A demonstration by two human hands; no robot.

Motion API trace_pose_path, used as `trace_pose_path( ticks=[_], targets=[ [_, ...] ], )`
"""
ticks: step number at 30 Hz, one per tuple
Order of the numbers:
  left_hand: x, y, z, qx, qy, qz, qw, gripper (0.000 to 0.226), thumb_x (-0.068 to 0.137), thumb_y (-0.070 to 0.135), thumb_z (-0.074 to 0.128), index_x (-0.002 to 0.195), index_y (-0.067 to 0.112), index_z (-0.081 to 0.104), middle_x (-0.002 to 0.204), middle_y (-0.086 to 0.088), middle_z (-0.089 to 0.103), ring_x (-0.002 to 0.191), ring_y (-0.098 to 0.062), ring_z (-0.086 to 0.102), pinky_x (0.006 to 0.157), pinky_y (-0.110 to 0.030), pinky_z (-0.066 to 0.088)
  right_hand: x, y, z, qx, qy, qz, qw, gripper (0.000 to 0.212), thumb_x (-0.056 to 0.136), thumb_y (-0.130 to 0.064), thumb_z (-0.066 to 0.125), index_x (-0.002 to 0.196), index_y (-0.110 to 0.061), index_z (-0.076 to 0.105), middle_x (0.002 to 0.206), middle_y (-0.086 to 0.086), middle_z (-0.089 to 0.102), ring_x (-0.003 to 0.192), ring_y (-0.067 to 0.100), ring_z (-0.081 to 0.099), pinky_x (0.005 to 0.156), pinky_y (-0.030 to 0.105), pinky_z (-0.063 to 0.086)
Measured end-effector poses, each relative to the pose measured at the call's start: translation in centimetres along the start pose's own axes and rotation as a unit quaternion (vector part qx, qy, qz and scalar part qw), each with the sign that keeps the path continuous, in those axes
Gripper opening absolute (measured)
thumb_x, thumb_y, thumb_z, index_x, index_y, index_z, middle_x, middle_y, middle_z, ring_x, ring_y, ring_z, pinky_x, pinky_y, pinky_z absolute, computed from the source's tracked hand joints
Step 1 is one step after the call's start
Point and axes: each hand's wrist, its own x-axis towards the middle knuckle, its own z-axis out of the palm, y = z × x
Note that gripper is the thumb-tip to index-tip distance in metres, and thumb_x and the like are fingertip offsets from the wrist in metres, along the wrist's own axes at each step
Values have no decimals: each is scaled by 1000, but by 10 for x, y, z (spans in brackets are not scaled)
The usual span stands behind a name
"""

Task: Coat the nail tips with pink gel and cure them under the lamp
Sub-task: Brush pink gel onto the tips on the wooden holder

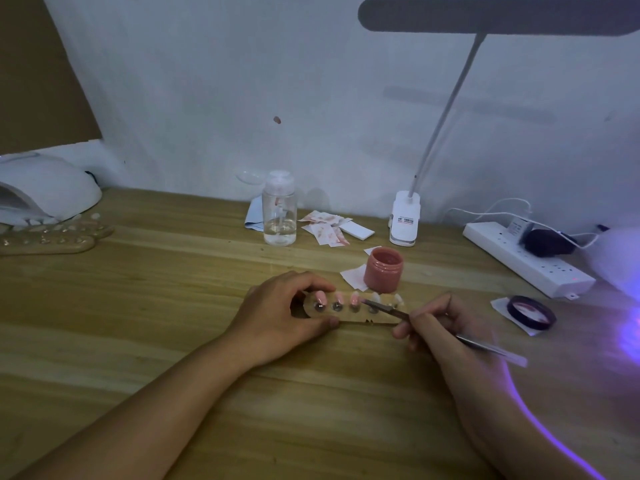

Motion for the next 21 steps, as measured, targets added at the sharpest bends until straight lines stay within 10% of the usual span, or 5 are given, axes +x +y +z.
trace_pose_path(
  ticks=[21],
  targets=[
    [1, -4, 3, -2, 16, 15, 1000, 41, 69, 42, 85, 107, 42, 69, 102, 22, 65, 97, 2, 59, 91, -33, 50, -4, -6, 4, -8, -18, -18, 1000, 5, 86, -1, 64, 84, -2, 59, 73, 4, 73, 62, -1, 62, 60, 8, 46]
  ],
)
